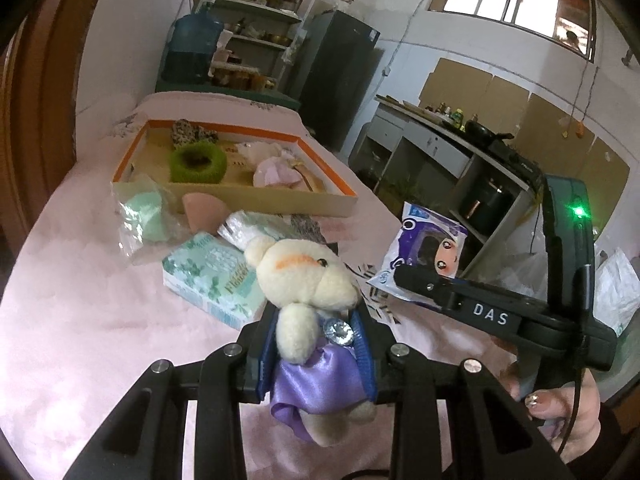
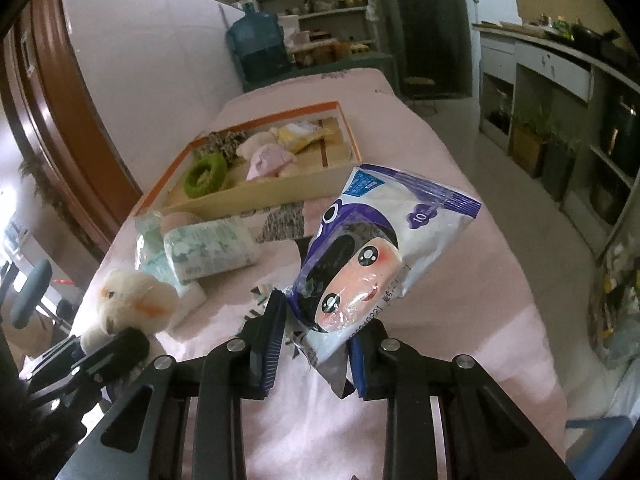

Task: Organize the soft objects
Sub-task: 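Carry the teddy bear and cartoon wipes pack over the box lid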

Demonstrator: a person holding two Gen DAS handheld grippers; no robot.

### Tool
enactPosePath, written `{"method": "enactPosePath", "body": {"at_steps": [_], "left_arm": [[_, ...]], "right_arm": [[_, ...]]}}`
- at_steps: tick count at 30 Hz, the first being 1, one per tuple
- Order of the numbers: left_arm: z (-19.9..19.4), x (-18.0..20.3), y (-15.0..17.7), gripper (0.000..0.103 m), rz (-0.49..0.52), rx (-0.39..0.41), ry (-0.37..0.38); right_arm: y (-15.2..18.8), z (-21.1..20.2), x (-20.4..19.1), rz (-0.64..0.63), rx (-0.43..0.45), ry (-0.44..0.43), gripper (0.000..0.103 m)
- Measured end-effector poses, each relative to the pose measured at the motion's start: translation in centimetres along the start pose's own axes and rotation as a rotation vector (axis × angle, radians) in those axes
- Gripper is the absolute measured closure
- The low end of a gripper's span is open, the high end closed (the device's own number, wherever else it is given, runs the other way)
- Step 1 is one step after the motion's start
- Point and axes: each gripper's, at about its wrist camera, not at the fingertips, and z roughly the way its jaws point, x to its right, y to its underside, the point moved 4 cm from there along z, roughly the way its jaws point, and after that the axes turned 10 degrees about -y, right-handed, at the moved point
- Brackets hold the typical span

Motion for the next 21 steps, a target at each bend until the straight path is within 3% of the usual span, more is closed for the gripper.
{"method": "enactPosePath", "body": {"at_steps": [21], "left_arm": [[-0.4,-3.3,-7.0,0.069,-0.029,0.109,-0.069]], "right_arm": [[-6.3,-0.3,-3.5,-0.177,0.074,-0.022,0.074]]}}
